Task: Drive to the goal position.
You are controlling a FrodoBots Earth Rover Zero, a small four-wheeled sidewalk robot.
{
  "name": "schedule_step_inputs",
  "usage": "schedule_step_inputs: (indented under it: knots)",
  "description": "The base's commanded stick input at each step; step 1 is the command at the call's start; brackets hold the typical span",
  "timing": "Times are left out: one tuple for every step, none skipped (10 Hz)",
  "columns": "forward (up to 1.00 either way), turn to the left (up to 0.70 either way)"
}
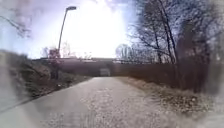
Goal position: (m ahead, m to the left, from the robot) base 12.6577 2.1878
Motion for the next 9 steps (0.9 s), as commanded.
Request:
schedule_step_inputs:
  knots:
    - [1.00,0.25]
    - [1.00,0.21]
    - [1.00,0.17]
    - [1.00,0.13]
    - [1.00,0.10]
    - [1.00,0.06]
    - [1.00,0.02]
    - [1.00,0.00]
    - [1.00,0.00]
